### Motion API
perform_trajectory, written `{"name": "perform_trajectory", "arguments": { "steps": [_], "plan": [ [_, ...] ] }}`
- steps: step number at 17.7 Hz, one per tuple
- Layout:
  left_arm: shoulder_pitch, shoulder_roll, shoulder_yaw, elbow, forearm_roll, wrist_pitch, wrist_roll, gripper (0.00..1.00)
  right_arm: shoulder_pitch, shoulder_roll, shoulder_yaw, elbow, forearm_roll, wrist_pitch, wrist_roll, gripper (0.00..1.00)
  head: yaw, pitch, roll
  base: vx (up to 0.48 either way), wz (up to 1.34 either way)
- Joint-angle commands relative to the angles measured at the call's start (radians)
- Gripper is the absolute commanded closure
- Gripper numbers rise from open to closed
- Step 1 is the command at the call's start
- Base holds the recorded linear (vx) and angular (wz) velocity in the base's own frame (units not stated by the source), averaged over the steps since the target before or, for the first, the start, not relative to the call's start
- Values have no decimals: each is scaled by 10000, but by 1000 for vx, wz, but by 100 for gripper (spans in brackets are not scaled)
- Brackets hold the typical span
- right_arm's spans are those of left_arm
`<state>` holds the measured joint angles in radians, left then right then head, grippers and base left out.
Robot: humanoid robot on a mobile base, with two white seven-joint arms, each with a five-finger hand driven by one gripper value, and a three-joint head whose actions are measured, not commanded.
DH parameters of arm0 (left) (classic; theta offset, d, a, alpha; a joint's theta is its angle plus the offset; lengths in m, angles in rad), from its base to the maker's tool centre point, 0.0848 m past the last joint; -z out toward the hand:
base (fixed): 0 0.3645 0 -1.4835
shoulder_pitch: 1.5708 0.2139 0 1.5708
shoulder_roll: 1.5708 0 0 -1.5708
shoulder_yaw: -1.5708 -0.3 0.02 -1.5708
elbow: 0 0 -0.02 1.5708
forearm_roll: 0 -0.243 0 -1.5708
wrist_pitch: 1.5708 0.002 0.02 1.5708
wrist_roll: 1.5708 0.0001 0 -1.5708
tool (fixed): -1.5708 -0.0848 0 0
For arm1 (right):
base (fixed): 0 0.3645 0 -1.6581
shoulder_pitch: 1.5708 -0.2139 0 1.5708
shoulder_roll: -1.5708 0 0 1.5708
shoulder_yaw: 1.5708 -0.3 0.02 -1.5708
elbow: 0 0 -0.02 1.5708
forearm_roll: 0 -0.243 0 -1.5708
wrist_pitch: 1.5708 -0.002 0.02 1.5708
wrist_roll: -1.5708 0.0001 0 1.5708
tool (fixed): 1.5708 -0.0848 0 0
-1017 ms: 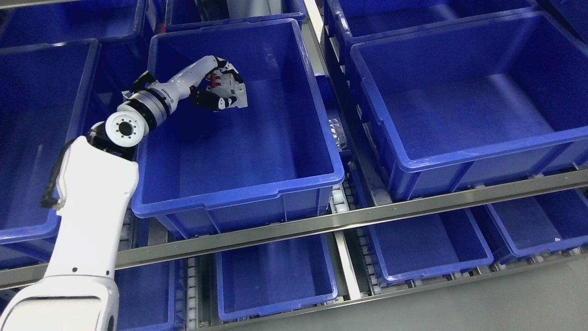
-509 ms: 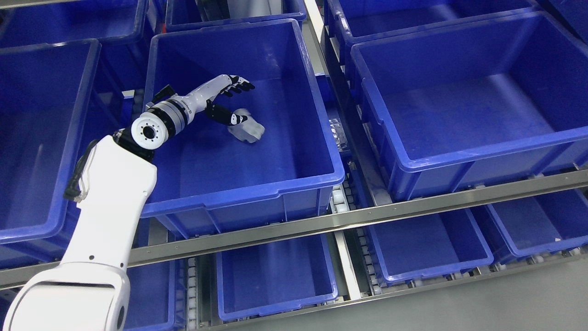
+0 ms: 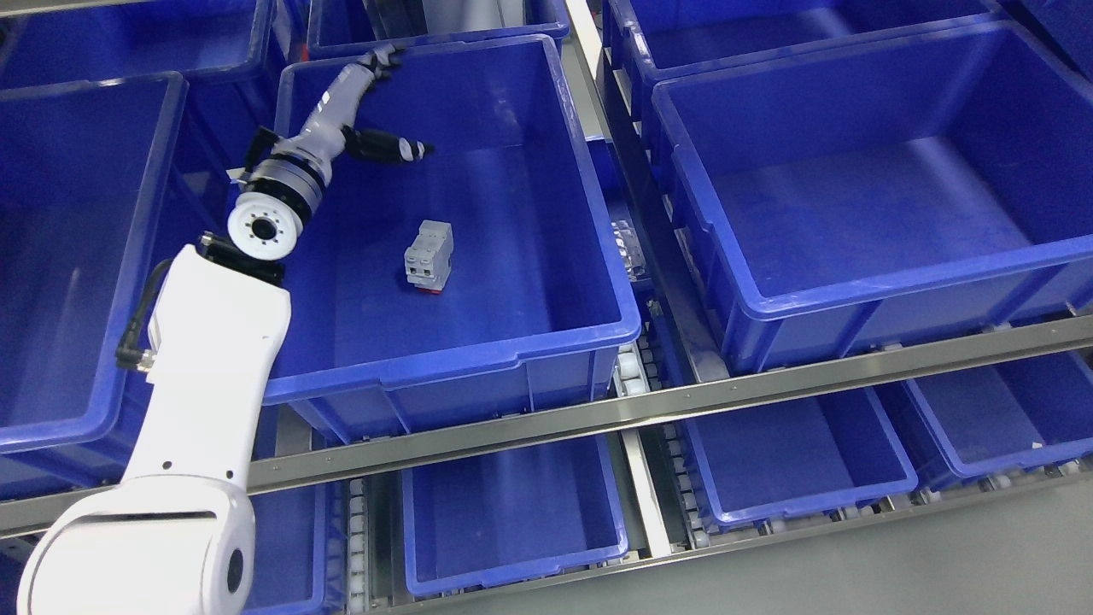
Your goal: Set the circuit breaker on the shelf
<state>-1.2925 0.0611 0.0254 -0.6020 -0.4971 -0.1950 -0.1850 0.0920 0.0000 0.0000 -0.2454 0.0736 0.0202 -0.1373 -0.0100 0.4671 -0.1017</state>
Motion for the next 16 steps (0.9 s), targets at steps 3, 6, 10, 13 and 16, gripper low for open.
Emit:
{"name": "perform_trajectory", "arguments": {
  "steps": [3,6,10,13,16],
  "plan": [
    [712,-436,3705,-3315,2960,613,224,1,0,-175,199,0,0,580,8,0,0,0,0,0,0],
    [2135,-436,3384,-5996,3527,1729,240,1,0,-175,199,0,0,580,8,0,0,0,0,-21,-24],
    [4255,-436,2523,-8902,3866,2640,270,1,0,-175,199,0,0,580,8,0,0,0,0,-62,-119],
    [4731,-436,2584,-9548,3866,2610,255,1,0,-175,199,0,0,580,8,0,0,0,0,-110,-167],
    [5238,-436,2507,-10071,3866,2457,163,1,0,-175,199,0,0,580,8,0,0,0,0,-127,-92]
  ]
}}
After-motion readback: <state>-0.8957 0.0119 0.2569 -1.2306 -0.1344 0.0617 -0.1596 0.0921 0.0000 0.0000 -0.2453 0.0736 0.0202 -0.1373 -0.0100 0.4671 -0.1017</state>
